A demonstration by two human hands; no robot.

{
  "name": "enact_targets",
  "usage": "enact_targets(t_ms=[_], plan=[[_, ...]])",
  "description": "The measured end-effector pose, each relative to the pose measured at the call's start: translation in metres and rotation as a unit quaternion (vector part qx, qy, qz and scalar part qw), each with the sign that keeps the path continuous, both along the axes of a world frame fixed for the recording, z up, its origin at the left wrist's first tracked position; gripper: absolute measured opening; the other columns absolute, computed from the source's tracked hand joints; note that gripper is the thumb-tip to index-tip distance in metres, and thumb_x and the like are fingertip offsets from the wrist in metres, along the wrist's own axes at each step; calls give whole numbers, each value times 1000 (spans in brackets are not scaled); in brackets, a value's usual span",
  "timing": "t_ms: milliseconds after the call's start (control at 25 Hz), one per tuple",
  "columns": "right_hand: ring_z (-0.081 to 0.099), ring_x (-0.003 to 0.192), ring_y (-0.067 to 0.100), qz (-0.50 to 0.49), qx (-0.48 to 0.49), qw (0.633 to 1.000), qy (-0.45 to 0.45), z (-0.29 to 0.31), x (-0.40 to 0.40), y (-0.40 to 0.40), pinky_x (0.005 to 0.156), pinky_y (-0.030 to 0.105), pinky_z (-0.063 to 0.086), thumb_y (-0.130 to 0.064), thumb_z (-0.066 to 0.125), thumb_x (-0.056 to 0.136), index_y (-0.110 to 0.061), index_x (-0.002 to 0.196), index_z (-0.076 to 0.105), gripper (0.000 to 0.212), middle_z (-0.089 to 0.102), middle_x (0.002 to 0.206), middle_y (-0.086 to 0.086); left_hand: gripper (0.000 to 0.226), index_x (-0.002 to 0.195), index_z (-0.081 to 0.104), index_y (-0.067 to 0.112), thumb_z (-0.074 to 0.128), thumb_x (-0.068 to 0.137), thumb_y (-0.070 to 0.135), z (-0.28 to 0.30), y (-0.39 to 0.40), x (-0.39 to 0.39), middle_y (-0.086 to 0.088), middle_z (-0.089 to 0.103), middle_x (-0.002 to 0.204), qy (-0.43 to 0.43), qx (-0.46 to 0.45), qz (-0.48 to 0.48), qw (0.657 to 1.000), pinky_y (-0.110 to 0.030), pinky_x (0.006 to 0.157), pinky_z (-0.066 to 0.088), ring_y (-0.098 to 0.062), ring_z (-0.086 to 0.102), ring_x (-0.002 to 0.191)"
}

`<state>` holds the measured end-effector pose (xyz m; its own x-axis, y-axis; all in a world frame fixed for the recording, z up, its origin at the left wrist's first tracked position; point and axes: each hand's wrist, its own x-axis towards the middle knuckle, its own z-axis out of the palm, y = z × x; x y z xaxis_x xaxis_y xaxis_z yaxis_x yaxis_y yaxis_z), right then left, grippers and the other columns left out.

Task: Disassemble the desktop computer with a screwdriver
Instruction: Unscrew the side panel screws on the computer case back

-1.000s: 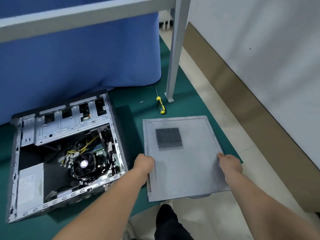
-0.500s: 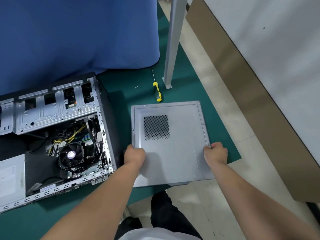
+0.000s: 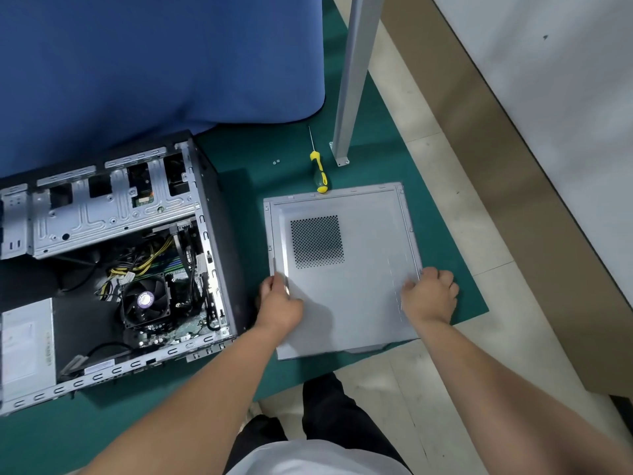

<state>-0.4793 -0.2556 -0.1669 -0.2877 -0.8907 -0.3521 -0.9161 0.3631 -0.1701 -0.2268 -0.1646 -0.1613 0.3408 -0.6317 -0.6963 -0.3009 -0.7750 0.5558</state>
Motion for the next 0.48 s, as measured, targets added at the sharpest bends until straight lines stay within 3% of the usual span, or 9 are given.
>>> enact_targets(t_ms=[80,200,320,480], plan=[[38,128,39,72,-3,997,4,4,3,2,100,45,42,-26,63,95,-10,139,48,50,38,147,17,80,161,23,34,47,92,4,-1,4,1,15,-11,166,-37,-10,-115,993,-38,117,34,-25,12,150],[15,150,36,242,63,968,29,5,14,11,117,47,31,-45,61,95,-38,158,22,74,9,167,7,86,160,17,44,44,91,0,-3,5,3,22,-26,164,-121,20,-295,948,-44,120,34,-21,-18,155],[-5,156,40,289,143,945,50,0,23,11,126,49,13,-62,51,96,-42,161,1,85,-15,170,5,97,160,-1,46,40,87,-3,0,4,1,16,-30,165,-161,84,-372,910,-44,116,37,-24,-25,154],[-4,155,46,301,189,931,78,2,30,0,125,52,17,-61,52,97,-36,163,0,88,-15,170,14,104,159,-12,46,42,80,4,7,0,-2,11,-35,164,-186,134,-426,875,-49,119,30,-28,-27,154]])
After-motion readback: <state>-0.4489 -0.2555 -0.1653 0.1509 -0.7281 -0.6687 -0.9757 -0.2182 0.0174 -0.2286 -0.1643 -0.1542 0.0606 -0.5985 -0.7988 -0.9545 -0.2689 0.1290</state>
